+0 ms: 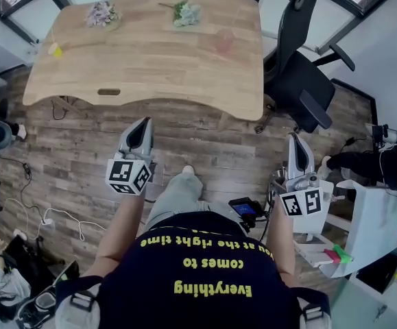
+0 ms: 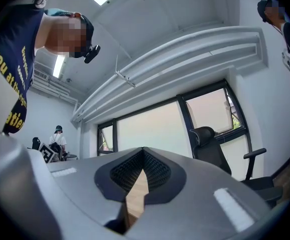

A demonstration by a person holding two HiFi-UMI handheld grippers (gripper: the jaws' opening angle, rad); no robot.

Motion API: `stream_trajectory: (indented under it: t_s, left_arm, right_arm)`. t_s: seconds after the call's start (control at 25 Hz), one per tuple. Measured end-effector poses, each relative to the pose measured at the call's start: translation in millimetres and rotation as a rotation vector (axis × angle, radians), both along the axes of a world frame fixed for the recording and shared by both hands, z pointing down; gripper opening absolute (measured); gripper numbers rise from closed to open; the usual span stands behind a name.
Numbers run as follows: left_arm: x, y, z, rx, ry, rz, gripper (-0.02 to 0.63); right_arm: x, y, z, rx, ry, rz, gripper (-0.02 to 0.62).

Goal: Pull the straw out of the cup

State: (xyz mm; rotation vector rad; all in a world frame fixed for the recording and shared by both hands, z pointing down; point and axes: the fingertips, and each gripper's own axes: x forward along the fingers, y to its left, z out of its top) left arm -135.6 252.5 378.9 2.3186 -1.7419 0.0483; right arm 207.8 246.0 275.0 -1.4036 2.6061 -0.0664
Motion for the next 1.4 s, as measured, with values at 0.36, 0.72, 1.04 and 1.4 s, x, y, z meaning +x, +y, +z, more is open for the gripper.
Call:
stream_trajectory:
  t_s: [0.36, 0.72, 1.04, 1.4]
  left_arm:
    - [-36, -45, 7, -0.005, 0.003, 0.010, 0.002]
    - [-47, -68, 13, -0.023, 0.027, 0.033, 0.002]
    - [-57, -71, 23, -0.047, 0.041, 0.023, 0.002]
    - [-68, -81, 23, -0.036, 0.049, -0.018, 0.002]
  right_arm:
    - [-33, -47, 1, 0.011, -0.029, 0.023, 0.006]
    - [-47, -70, 1, 0.000, -0.031, 0.040, 0.006]
    - [-58, -82, 3, -0.011, -0.028, 0.025, 0.006]
    - [-76, -109, 0, 0.009, -0.037, -0.028, 0.006]
